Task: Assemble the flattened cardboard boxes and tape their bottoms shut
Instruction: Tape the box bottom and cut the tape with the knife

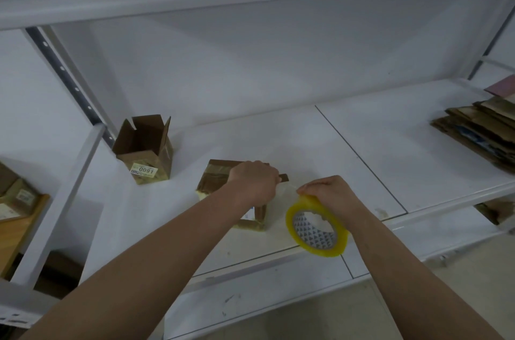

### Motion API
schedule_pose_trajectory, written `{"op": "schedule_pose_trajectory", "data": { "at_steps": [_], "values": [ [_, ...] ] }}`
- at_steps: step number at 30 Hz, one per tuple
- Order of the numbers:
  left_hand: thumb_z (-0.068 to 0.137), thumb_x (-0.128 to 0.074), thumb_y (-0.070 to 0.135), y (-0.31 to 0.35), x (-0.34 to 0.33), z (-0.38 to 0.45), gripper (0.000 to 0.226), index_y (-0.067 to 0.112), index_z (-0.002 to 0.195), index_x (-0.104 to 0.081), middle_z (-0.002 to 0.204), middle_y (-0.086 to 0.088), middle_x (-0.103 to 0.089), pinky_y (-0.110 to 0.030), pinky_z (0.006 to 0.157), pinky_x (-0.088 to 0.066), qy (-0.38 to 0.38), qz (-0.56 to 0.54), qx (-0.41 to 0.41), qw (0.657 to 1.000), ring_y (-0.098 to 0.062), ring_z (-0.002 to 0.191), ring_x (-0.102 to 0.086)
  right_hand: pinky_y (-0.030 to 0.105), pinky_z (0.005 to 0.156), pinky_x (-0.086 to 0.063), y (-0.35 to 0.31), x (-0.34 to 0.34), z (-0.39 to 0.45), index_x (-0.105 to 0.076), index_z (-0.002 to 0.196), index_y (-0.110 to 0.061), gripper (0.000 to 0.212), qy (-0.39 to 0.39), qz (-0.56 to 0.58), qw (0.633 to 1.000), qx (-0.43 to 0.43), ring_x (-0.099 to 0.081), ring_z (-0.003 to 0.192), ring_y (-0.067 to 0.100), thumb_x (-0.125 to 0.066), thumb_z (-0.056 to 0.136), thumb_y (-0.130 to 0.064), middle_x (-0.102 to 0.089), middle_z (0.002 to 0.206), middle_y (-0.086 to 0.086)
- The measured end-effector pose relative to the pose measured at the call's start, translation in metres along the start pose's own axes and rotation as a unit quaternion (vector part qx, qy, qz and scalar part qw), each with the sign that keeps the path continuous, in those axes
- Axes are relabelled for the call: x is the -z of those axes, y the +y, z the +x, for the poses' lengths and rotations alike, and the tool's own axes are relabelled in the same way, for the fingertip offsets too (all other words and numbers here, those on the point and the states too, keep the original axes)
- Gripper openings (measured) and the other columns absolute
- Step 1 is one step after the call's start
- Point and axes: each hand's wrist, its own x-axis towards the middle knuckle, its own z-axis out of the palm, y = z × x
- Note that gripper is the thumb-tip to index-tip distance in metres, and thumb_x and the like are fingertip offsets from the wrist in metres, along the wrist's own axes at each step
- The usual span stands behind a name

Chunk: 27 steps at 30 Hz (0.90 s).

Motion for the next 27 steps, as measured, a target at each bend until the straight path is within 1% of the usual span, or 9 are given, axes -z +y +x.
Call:
{"op": "schedule_pose_trajectory", "data": {
  "at_steps": [6,10,14,17,19,21,22,24,27],
  "values": [
    [0.106,-0.027,0.026,-0.004,0.008,0.002,0.037,0.007,0.119,-0.056,0.121,-0.011,-0.058,-0.03,0.08,-0.032,-0.038,-0.088,-0.033,0.995,-0.026,0.113,-0.052,0.04,0.092,-0.051,-0.001,0.008,0.0,-0.077,0.083,-0.036,0.014,0.049,-0.053,0.997,0.013,-0.066,0.092,0.016,-0.067,0.081,-0.046,-0.073,0.091,-0.014],
    [0.105,-0.029,0.028,0.002,0.006,0.007,0.037,0.01,0.115,-0.059,0.119,-0.011,-0.057,-0.033,0.085,-0.04,-0.044,-0.028,-0.026,0.998,-0.027,0.112,-0.053,0.029,0.081,-0.043,-0.012,0.012,-0.009,-0.074,0.093,-0.04,0.017,0.088,-0.127,0.987,0.044,-0.063,0.101,0.016,-0.059,0.089,-0.046,-0.07,0.104,-0.014],
    [0.1,-0.036,0.024,0.01,0.0,0.013,0.032,0.014,0.119,-0.06,0.118,-0.01,-0.054,-0.033,0.077,-0.042,-0.024,0.045,0.0,0.999,-0.028,0.108,-0.053,0.025,0.073,-0.044,-0.021,0.016,-0.012,-0.073,0.1,-0.043,0.021,0.133,-0.194,0.967,0.094,-0.064,0.099,0.015,-0.053,0.092,-0.044,-0.07,0.108,-0.017],
    [0.102,-0.032,0.023,0.004,0.006,0.012,0.032,0.01,0.111,-0.06,0.111,-0.011,-0.059,-0.032,0.08,-0.043,-0.022,-0.027,-0.017,0.999,-0.027,0.102,-0.056,0.028,0.079,-0.048,-0.014,0.028,-0.008,-0.074,0.097,-0.043,0.021,0.145,-0.193,0.968,0.066,-0.064,0.1,0.018,-0.054,0.091,-0.044,-0.071,0.108,-0.015],
    [0.105,-0.028,0.025,-0.007,0.013,0.006,0.036,0.006,0.095,-0.057,0.092,-0.011,-0.06,-0.031,0.072,-0.041,-0.016,-0.133,-0.019,0.991,-0.026,0.088,-0.057,0.031,0.084,-0.05,-0.001,0.035,-0.006,-0.074,0.093,-0.04,0.02,0.146,-0.191,0.97,0.033,-0.065,0.1,0.02,-0.055,0.09,-0.044,-0.072,0.106,-0.011],
    [0.104,-0.027,0.027,-0.018,0.013,0.0,0.04,0.007,0.081,-0.053,0.08,-0.01,-0.06,-0.031,0.067,-0.042,0.026,-0.215,0.01,0.976,-0.026,0.078,-0.057,0.032,0.085,-0.05,0.008,0.037,-0.004,-0.074,0.09,-0.04,0.02,0.143,-0.181,0.973,0.01,-0.064,0.098,0.022,-0.055,0.09,-0.044,-0.072,0.104,-0.008],
    [0.103,-0.028,0.026,-0.022,0.011,0.0,0.039,0.007,0.08,-0.054,0.081,-0.01,-0.064,-0.033,0.07,-0.046,0.053,-0.224,0.031,0.973,-0.025,0.078,-0.06,0.033,0.085,-0.05,0.01,0.035,-0.003,-0.074,0.09,-0.04,0.02,0.141,-0.177,0.974,0.005,-0.064,0.098,0.023,-0.055,0.09,-0.044,-0.072,0.105,-0.008],
    [0.104,-0.027,0.025,-0.025,0.002,0.001,0.038,0.008,0.083,-0.053,0.082,-0.007,-0.066,-0.037,0.076,-0.05,0.094,-0.21,0.078,0.97,-0.024,0.078,-0.062,0.032,0.083,-0.048,0.009,0.03,0.0,-0.074,0.094,-0.04,0.021,0.135,-0.169,0.976,0.008,-0.064,0.1,0.023,-0.054,0.091,-0.044,-0.071,0.107,-0.007],
    [0.105,-0.026,0.036,-0.02,-0.008,0.0,0.035,0.011,0.091,-0.047,0.075,0.001,-0.055,-0.033,0.067,-0.044,0.124,-0.192,0.145,0.963,-0.02,0.072,-0.056,0.03,0.078,-0.044,0.002,0.019,0.006,-0.074,0.099,-0.038,0.023,0.126,-0.16,0.979,0.023,-0.063,0.101,0.023,-0.053,0.093,-0.045,-0.071,0.11,-0.007]
  ]
}}
